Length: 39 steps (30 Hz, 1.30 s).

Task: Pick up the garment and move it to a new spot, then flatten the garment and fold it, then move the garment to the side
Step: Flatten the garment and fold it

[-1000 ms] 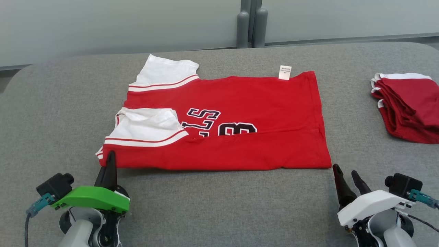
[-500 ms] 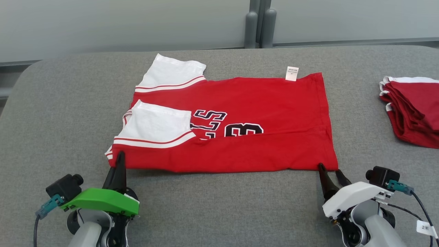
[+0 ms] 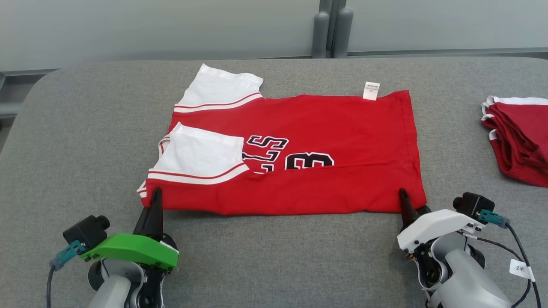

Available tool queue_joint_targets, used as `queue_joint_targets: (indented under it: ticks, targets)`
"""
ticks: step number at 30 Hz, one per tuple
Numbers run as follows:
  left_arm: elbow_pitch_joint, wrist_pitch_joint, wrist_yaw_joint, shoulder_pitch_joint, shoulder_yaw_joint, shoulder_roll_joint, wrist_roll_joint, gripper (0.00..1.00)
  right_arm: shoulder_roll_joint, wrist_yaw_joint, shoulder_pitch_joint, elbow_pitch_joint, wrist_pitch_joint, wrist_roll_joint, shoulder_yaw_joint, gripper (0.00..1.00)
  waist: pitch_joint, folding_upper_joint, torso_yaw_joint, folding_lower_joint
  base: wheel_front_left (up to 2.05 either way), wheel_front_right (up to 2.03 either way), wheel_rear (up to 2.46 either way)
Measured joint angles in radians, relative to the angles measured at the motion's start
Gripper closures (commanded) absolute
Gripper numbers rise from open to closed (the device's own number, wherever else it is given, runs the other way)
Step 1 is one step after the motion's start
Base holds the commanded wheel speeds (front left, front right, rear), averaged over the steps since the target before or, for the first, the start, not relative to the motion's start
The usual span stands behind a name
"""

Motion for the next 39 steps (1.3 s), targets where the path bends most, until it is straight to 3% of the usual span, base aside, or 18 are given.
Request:
queue_joint_targets:
  ticks: [1, 2, 12, 25, 32, 39]
  targets:
    - [0.000, 0.000, 0.000, 0.000, 0.001, 0.000, 0.000, 1.00, 0.000, 0.000, -0.005, 0.008, -0.006, 0.001, 0.002, 0.97, -0.001, 0.0000, -0.001, 0.0000, 0.00, 0.00, 0.00]
    - [0.000, 0.000, 0.000, 0.000, 0.002, 0.000, 0.000, 1.00, 0.000, 0.000, -0.008, 0.016, -0.012, 0.002, 0.004, 1.00, -0.001, 0.0000, -0.002, 0.0000, 0.00, 0.00, 0.00]
    - [-0.050, -0.008, -0.003, 0.029, 0.012, 0.003, 0.010, 1.00, 0.001, 0.000, 0.000, -0.006, -0.045, -0.030, -0.042, 1.00, -0.014, 0.0000, -0.014, 0.0000, 0.00, 0.00, 0.00]
    - [-0.193, 0.005, 0.039, 0.240, -0.008, 0.012, 0.007, 1.00, -0.011, 0.001, 0.269, -0.306, 0.040, -0.125, -0.170, 1.00, -0.052, 0.0000, -0.030, 0.0000, 0.00, 0.00, 0.00]
    - [-0.170, 0.018, 0.068, 0.309, -0.027, -0.001, -0.002, 1.00, 0.002, 0.001, 0.388, -0.448, 0.120, -0.152, -0.227, 1.00, -0.065, 0.0000, -0.044, 0.0000, 0.00, 0.00, 0.00]
    - [-0.100, 0.026, 0.068, 0.314, -0.028, -0.006, -0.012, 1.00, 0.004, 0.001, 0.429, -0.474, 0.141, -0.125, -0.217, 1.00, -0.077, 0.0000, -0.053, 0.0000, 0.00, 0.00, 0.00]
